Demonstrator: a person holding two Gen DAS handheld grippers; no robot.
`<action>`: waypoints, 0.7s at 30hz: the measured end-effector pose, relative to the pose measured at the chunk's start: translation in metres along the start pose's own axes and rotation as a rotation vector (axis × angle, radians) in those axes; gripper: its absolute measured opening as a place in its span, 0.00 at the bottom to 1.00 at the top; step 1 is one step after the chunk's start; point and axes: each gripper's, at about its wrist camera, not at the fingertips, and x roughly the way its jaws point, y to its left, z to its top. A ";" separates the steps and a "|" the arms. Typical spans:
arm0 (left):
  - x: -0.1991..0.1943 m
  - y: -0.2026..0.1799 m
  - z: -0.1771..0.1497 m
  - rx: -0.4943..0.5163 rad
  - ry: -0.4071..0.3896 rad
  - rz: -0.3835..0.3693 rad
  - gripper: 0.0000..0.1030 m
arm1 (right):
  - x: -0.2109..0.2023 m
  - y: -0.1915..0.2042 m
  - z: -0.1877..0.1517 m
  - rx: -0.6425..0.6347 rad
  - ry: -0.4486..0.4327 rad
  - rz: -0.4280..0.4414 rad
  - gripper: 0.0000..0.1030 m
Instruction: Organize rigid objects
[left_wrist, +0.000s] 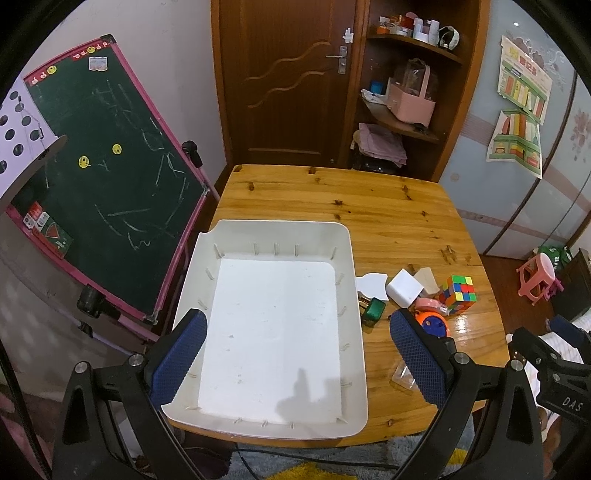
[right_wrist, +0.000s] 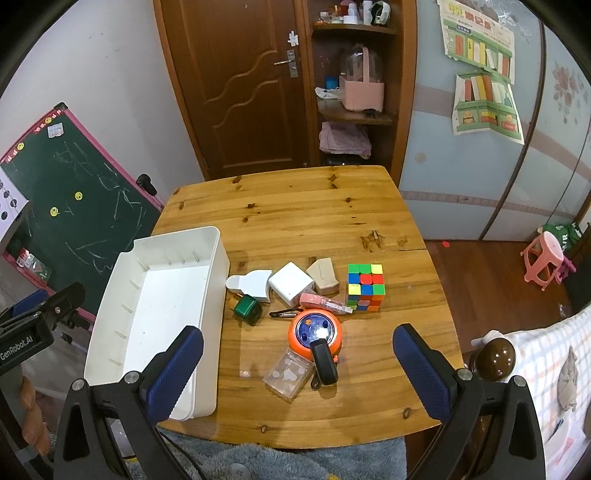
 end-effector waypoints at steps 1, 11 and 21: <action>0.001 0.000 0.000 0.001 0.001 -0.001 0.97 | 0.000 0.000 0.000 0.000 0.000 0.000 1.00; 0.011 0.004 -0.002 0.009 0.017 0.001 0.97 | 0.007 -0.006 0.004 0.013 0.010 -0.009 1.00; 0.043 0.040 -0.008 -0.026 0.070 0.065 0.97 | 0.025 -0.019 0.008 0.030 0.027 -0.048 1.00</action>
